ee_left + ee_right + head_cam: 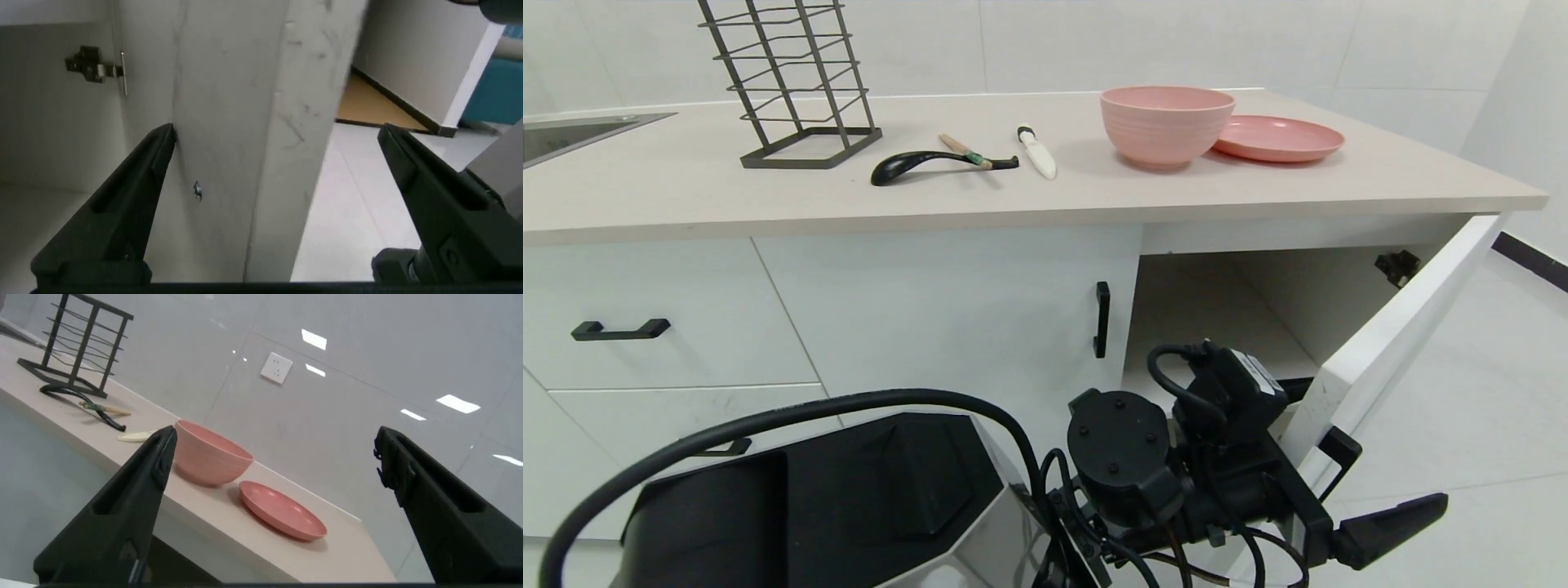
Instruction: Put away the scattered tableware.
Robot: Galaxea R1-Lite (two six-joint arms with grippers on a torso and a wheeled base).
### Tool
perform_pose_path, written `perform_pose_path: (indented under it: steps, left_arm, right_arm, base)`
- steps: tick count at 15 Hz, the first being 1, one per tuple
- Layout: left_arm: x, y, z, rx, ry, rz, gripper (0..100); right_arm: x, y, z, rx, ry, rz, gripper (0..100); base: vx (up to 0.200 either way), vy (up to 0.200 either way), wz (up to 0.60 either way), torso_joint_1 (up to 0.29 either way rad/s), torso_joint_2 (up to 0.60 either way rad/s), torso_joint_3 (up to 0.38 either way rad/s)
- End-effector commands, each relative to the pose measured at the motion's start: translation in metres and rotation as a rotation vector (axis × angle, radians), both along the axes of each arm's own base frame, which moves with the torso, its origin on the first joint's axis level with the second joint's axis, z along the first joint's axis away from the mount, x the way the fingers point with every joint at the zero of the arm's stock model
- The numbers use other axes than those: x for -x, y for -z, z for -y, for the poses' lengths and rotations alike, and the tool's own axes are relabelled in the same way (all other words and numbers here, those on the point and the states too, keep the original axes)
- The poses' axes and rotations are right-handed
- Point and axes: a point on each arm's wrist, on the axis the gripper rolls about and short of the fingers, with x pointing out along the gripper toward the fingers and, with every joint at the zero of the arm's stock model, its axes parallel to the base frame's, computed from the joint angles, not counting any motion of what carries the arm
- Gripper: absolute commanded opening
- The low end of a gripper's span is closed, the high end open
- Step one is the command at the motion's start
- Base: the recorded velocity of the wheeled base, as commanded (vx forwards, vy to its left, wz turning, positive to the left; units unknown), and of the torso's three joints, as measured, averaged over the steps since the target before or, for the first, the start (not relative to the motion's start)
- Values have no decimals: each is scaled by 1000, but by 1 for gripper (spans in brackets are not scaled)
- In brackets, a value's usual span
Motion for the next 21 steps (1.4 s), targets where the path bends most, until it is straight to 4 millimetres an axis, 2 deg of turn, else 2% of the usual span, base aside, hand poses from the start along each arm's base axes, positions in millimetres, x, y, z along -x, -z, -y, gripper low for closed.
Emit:
perform_pose_path:
  steps: [1,5,7,10,15,21]
  left_arm:
    - [-8,-1,2,34,-4,-71,100]
    - [-13,-3,0,69,11,-123,100]
    - [-36,-1,3,112,-38,-45,100]
    - [-48,0,5,133,-59,-21,100]
    - [-40,1,10,131,-40,-18,100]
    - [-9,1,28,129,31,-9,100]
  right_arm:
    - [-1,1,0,0,-2,-6,100]
    - [0,1,0,1,-3,-5,100]
    - [0,1,-1,1,-4,-3,100]
    - [1,1,-1,2,-10,1,100]
    - [2,0,-2,3,-18,6,100]
    - [2,-5,-2,0,-17,24,100]
  base:
    - [0,0,0,0,0,0]
    - [-200,0,0,7,0,4]
    - [-100,0,0,-1,-1,1]
    - [0,0,0,0,0,0]
    - [0,0,0,0,0,0]
    - [0,0,0,0,0,0]
